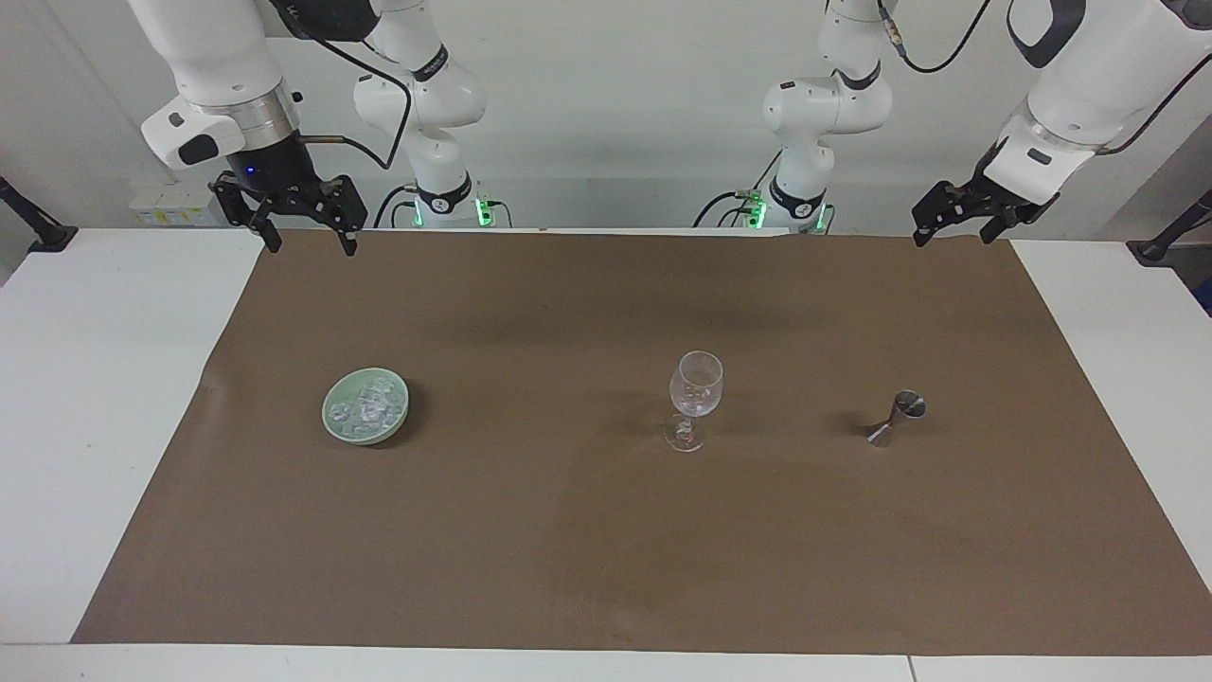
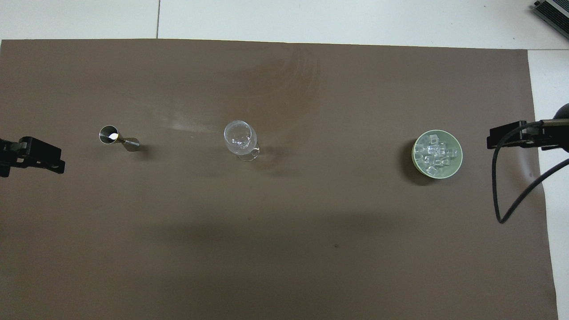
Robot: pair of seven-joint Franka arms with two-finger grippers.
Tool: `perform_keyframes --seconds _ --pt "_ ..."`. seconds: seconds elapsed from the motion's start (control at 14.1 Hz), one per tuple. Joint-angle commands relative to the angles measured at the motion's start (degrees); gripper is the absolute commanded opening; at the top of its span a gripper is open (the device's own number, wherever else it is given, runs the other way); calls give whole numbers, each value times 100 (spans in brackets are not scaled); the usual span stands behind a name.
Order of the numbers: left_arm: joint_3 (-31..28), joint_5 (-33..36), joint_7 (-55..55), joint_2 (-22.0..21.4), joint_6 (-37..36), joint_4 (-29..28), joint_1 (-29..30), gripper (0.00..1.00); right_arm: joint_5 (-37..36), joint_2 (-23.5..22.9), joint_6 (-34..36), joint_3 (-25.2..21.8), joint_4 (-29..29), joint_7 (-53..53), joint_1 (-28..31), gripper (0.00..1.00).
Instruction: Pour wine and add ice with both arms
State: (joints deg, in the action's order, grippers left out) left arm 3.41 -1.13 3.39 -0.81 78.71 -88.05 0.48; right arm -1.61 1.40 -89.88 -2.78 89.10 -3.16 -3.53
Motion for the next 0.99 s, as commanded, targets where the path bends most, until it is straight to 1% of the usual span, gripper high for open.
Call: perform_keyframes --seconds 0.0,0.28,0.42,0.78,0.92 --pt "10 104 -40 -183 127 -168 40 100 38 115 50 -21 116 -88 -34 100" --pt "-16 25 22 -183 154 -116 92 100 38 115 50 -21 116 -88 -34 100" --pt "-16 -62 -5 -192 154 -124 268 100 38 115 50 -21 116 -88 -34 100" --pt "-16 -107 -49 -218 162 -125 312 100 38 115 50 -21 116 -88 -34 100" --pt "-16 -238 12 -218 171 -142 365 100 38 115 50 -21 116 -88 -34 100"
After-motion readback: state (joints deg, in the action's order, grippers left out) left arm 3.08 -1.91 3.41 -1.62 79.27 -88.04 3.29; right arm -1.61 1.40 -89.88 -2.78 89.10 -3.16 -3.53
